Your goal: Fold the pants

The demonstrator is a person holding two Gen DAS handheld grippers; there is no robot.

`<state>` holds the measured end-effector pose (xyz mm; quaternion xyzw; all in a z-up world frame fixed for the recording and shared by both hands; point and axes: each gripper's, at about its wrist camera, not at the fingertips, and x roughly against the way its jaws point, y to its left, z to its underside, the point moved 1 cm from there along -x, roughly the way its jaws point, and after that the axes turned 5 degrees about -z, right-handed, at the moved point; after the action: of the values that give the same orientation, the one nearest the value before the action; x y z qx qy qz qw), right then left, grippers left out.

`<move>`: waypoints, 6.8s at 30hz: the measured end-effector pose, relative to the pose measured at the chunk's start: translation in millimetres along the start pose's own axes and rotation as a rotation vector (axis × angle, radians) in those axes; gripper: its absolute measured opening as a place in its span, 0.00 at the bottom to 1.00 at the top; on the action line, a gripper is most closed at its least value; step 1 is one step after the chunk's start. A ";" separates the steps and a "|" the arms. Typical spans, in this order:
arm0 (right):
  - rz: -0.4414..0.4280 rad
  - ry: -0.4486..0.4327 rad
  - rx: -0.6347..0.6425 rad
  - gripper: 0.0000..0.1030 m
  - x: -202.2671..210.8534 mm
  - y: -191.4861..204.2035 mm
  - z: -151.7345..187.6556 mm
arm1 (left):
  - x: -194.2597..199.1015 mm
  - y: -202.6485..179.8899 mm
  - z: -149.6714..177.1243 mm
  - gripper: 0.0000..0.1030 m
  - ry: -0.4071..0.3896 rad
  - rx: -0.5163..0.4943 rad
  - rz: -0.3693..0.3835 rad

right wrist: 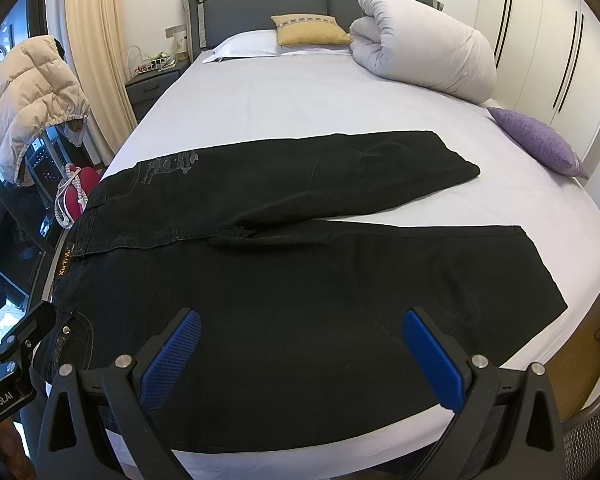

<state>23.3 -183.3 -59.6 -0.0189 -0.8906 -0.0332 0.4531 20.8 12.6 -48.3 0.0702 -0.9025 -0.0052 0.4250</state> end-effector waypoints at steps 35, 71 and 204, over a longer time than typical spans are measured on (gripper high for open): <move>-0.494 0.172 0.036 0.78 -111.6 -49.0 -103.4 | -258.0 62.7 -214.2 1.00 0.139 -0.272 0.025; -0.486 0.190 0.813 0.54 -220.5 94.5 -237.4 | -258.6 54.4 -192.4 0.05 0.061 -0.526 0.246; -0.613 -0.076 -0.606 0.70 -111.9 -229.2 -93.8 | -130.7 -85.6 7.7 0.11 0.290 -0.115 0.600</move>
<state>150.2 -419.4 -104.6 0.1131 -0.8211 -0.4256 0.3630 107.5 -55.4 -159.3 -0.2228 -0.8113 0.0795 0.5346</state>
